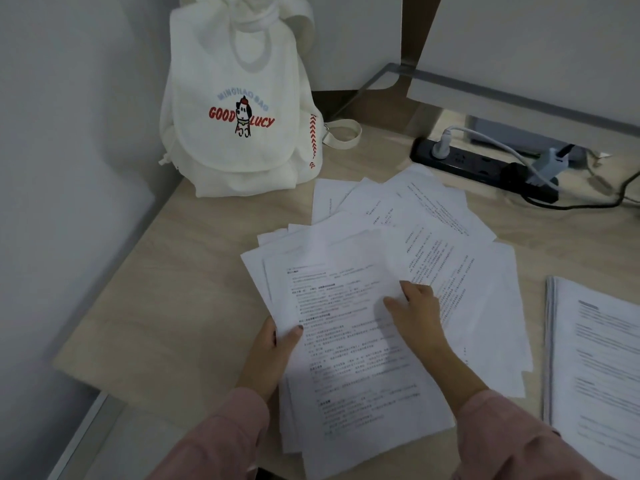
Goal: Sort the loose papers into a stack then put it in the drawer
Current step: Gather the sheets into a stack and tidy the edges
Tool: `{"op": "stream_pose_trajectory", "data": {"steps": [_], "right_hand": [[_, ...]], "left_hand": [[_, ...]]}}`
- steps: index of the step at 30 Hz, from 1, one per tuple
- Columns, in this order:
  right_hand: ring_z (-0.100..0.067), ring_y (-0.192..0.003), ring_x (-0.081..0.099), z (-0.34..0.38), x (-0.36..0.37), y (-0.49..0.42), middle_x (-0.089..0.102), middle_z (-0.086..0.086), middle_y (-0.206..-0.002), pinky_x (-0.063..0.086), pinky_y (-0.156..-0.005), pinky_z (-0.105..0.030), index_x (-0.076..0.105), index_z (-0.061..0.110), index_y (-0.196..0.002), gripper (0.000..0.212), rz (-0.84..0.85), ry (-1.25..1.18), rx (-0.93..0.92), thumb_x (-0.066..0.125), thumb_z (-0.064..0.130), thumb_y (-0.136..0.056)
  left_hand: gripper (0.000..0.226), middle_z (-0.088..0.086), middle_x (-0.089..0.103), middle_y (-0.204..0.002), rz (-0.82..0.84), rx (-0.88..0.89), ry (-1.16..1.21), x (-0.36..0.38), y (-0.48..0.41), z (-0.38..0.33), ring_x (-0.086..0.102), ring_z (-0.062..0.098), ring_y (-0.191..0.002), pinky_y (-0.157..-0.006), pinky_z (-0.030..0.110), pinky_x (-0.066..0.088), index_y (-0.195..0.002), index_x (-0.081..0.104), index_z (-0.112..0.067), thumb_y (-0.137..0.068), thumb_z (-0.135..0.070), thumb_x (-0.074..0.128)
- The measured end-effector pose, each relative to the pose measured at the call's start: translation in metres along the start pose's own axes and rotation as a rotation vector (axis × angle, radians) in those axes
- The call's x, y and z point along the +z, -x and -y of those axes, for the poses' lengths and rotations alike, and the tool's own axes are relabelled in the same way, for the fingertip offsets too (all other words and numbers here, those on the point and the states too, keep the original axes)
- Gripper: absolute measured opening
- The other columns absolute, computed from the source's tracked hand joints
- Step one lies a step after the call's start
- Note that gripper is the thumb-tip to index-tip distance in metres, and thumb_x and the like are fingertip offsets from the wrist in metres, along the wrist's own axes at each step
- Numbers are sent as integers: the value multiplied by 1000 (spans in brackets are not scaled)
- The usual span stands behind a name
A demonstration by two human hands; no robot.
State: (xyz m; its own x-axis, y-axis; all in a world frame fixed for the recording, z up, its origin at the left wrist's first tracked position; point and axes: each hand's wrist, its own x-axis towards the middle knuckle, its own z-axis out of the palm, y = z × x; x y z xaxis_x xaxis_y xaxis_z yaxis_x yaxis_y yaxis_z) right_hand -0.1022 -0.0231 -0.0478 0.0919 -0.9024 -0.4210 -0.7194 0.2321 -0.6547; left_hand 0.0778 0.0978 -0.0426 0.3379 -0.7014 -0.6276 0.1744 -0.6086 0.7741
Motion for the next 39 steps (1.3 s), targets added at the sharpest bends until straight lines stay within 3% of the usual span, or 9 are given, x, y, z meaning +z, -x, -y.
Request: {"op": "stream_pose_trajectory", "data": {"steps": [3,8,11,14,21,26,30,33,39], "right_hand": [[-32,-124,37,-6,-8,2,38,-14,-135,31,-107,-42,44,17,-134,54,-46,-47,101,64,23,-84],[-22,-117,51,-10,-53,8,51,-2,-132,40,-103,-41,30,17,-143,80,63,-533,189,72,32,-77],[-23,-103,64,-2,-84,21,67,0,-116,52,-88,-40,52,20,-126,51,158,-619,80,69,27,-79],[-17,-94,69,9,-113,37,73,5,-103,56,-73,-27,63,22,-110,26,81,-666,-75,60,17,-85],[-2,-88,67,22,-156,69,73,14,-94,51,-67,-12,63,22,-104,25,-71,-764,-279,56,7,-84],[-2,-90,66,17,-153,72,72,14,-96,53,-73,-19,62,25,-104,26,-167,-785,-252,61,10,-83],[2,-90,65,16,-151,76,71,15,-97,51,-68,-11,60,24,-109,29,-197,-839,-272,59,8,-85],[-3,-98,63,7,-145,77,68,8,-108,51,-82,-22,56,22,-118,35,-170,-822,-231,57,7,-85],[-9,-99,57,7,-130,75,66,8,-101,43,-81,-25,63,25,-99,30,-152,-818,-185,49,1,-87]], "left_hand": [[32,-8,60,-121,-16,59,-66,8,7,-7,56,14,-114,-104,37,42,-117,49,-32,-93,-11,47],[37,-5,62,-123,2,195,18,9,23,-33,59,10,-113,-101,32,45,-128,50,-23,-94,-8,46],[36,-12,65,-113,43,325,50,15,33,-54,63,-4,-100,-81,10,50,-122,52,-22,-93,-3,46],[36,-10,69,-109,43,439,75,24,38,-78,65,-2,-99,-76,9,49,-121,55,-19,-91,0,48],[29,-12,70,-87,45,622,89,54,42,-127,63,-11,-79,-67,7,48,-105,61,-9,-85,10,51],[38,-11,65,-103,95,637,60,76,44,-136,63,-6,-89,-81,15,51,-107,56,-25,-85,6,54],[33,-8,67,-101,87,656,90,78,47,-136,64,0,-91,-78,16,52,-107,58,-21,-78,-5,59],[44,0,66,-104,71,612,108,71,41,-125,63,11,-96,-77,17,52,-115,57,-10,-71,-13,56],[28,-4,69,-95,107,544,81,77,42,-121,66,9,-91,-73,14,53,-104,62,-12,-85,6,52]]}}
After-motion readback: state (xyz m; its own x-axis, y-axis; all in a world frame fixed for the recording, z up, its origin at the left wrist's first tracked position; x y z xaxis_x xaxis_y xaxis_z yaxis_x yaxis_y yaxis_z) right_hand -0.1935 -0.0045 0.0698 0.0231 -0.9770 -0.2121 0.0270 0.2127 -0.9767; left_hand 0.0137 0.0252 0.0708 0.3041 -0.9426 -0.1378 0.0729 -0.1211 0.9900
